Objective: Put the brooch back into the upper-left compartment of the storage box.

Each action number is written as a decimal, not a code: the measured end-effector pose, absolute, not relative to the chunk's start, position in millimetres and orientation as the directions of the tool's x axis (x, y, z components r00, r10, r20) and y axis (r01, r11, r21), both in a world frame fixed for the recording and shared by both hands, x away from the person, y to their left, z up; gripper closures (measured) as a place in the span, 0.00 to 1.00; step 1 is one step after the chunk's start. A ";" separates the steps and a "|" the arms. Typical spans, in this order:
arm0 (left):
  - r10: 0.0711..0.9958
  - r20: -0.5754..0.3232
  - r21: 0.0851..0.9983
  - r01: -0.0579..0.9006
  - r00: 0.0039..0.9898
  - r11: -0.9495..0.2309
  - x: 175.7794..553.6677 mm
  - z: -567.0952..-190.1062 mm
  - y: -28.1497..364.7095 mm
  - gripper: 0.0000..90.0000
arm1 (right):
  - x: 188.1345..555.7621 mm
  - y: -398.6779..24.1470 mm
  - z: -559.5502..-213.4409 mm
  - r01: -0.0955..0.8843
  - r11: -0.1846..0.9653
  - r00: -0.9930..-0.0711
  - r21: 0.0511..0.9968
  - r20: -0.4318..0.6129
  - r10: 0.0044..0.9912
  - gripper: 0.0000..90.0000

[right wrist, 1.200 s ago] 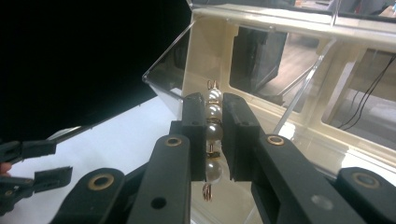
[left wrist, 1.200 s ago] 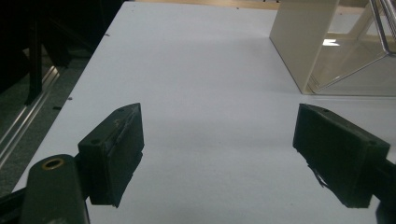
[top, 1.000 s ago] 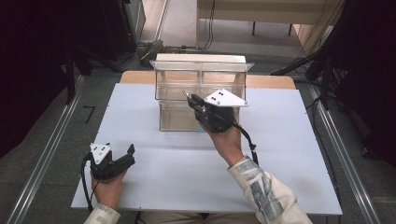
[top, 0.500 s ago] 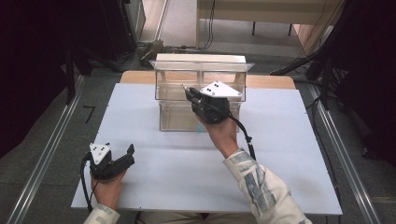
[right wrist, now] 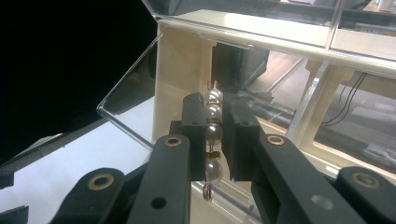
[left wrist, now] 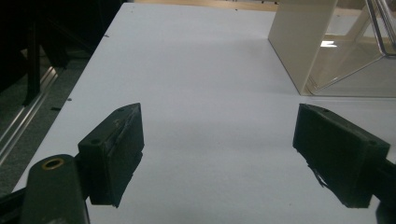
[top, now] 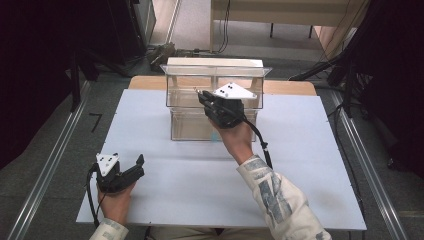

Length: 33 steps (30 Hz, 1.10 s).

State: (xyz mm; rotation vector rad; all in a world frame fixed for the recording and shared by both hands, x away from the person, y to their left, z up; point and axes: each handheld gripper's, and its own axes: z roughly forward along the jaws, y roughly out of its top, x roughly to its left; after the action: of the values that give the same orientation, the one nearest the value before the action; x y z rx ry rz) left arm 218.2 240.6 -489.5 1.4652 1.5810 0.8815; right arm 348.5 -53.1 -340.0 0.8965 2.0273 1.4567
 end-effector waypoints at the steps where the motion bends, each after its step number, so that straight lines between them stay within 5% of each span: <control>1: 0.996 -0.091 0.891 0.446 -0.019 0.090 218.1 -489.5 240.6 0.17 | 349.3 -53.0 -339.8 0.235 0.215 -0.664 0.948 -0.005 0.747 0.86; 26: 0.995 -0.098 0.890 0.445 -0.015 0.094 218.1 -489.6 241.1 0.17 | 361.6 -44.1 -337.4 0.270 0.223 -0.642 0.937 0.002 0.767 0.85; 28: 0.995 -0.099 0.891 0.444 -0.016 0.096 218.2 -489.7 241.1 0.17 | 361.8 -43.9 -337.0 0.275 0.217 -0.640 0.936 0.010 0.768 0.74; 33: 0.995 -0.097 0.891 0.445 -0.016 0.094 218.4 -490.0 240.9 0.17 | 361.3 -44.2 -336.2 0.278 0.216 -0.653 0.936 0.019 0.757 0.71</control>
State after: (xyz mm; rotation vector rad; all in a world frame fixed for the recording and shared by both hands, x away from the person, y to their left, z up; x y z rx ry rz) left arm 218.4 240.9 -490.0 1.4624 1.5782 0.8754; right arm 361.3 -44.2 -336.2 0.9552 2.0494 1.4327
